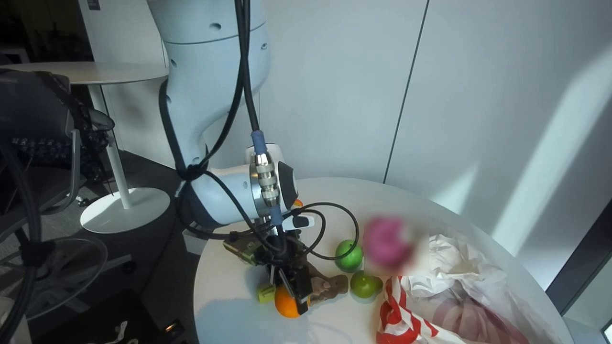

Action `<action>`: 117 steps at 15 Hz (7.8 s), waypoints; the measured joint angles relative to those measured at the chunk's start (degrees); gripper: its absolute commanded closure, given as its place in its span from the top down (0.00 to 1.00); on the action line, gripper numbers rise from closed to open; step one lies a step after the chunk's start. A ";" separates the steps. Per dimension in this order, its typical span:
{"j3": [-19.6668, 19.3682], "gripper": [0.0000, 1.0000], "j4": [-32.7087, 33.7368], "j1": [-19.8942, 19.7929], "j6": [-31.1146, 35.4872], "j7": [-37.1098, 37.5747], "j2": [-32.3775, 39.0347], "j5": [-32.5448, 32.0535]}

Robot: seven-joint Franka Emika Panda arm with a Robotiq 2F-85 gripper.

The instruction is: Put the orange, avocado, apple and two yellow containers in the plastic bag.

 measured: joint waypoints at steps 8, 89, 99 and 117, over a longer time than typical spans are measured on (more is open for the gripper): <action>-2.17 0.58 15.17 0.16 -14.35 11.31 -1.68 -11.16; -32.57 0.56 38.88 17.13 9.92 12.01 25.61 10.78; -33.85 1.00 46.61 7.85 -2.32 26.25 34.11 10.57; -10.33 1.00 34.12 2.58 -15.77 10.49 13.91 9.70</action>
